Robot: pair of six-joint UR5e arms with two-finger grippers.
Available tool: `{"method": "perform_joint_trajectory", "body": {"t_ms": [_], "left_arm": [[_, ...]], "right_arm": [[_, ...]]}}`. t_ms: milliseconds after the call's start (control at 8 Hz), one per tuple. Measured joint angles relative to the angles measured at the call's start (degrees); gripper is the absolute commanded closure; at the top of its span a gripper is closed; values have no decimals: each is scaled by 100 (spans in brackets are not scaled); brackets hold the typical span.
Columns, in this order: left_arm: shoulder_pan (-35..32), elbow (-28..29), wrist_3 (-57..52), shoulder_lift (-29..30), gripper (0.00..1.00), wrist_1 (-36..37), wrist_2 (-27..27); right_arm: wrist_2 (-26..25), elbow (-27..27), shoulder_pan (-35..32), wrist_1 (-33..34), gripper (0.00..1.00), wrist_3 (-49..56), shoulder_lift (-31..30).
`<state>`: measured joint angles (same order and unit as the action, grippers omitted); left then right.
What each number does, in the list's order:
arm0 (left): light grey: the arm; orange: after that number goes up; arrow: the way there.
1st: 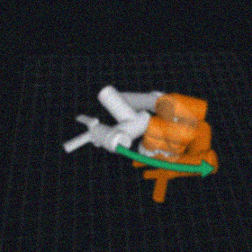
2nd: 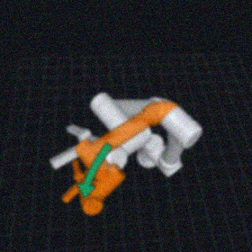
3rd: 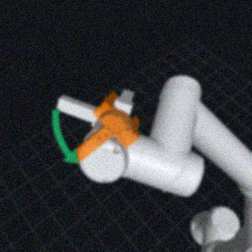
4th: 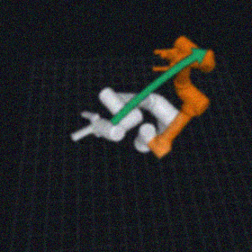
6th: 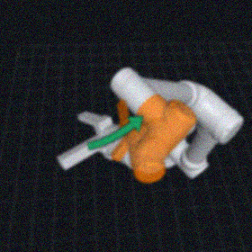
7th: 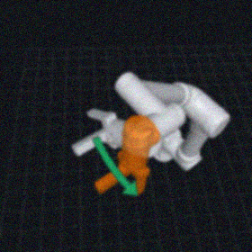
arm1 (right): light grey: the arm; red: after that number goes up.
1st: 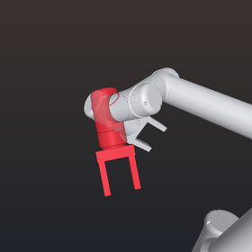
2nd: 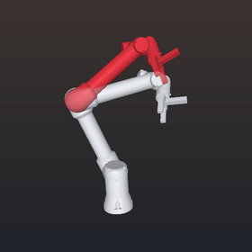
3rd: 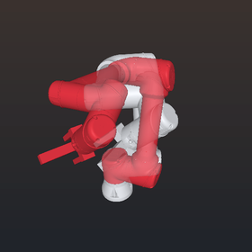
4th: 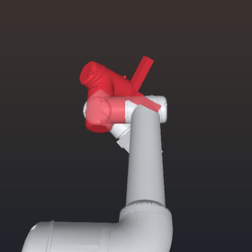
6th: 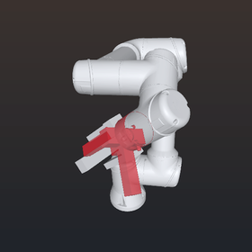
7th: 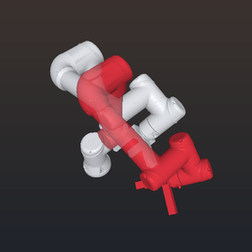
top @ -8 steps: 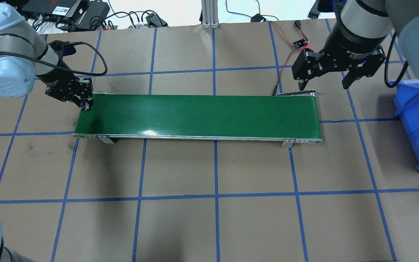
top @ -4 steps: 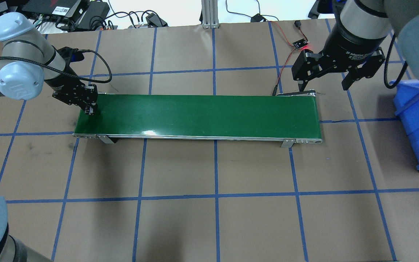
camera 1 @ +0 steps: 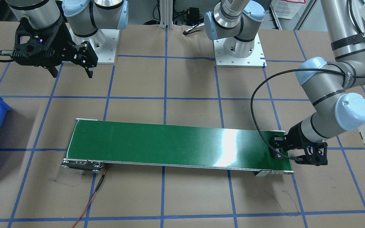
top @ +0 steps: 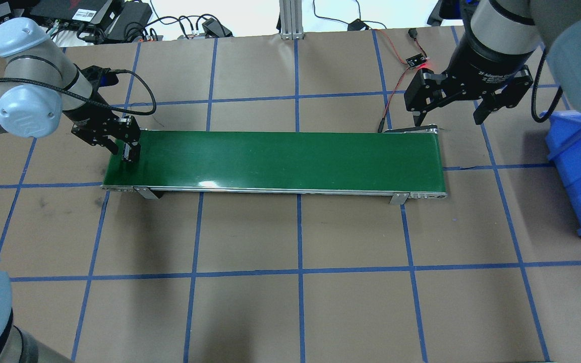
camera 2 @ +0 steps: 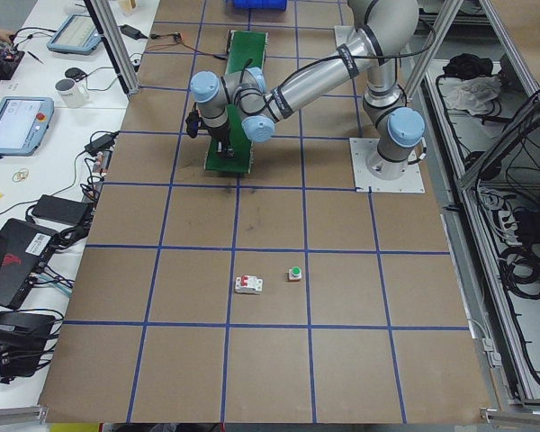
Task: Move capacitor from left to right
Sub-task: 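Lower the capacitor onto the green belt and open the left gripper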
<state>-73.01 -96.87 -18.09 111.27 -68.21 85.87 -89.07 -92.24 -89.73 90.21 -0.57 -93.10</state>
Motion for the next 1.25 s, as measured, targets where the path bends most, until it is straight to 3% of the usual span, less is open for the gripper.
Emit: {"method": "perform_joint_trajectory", "body": {"t_ms": [750,1250], "left_arm": [[-507,20,770,-1230,0,-1004,459],[-459,32,692,-1592,0,-1354,484]], "right_arm": [[50,4,-1,36,0,-38,-1],[26,4,2,160,0,-35,19]]}}
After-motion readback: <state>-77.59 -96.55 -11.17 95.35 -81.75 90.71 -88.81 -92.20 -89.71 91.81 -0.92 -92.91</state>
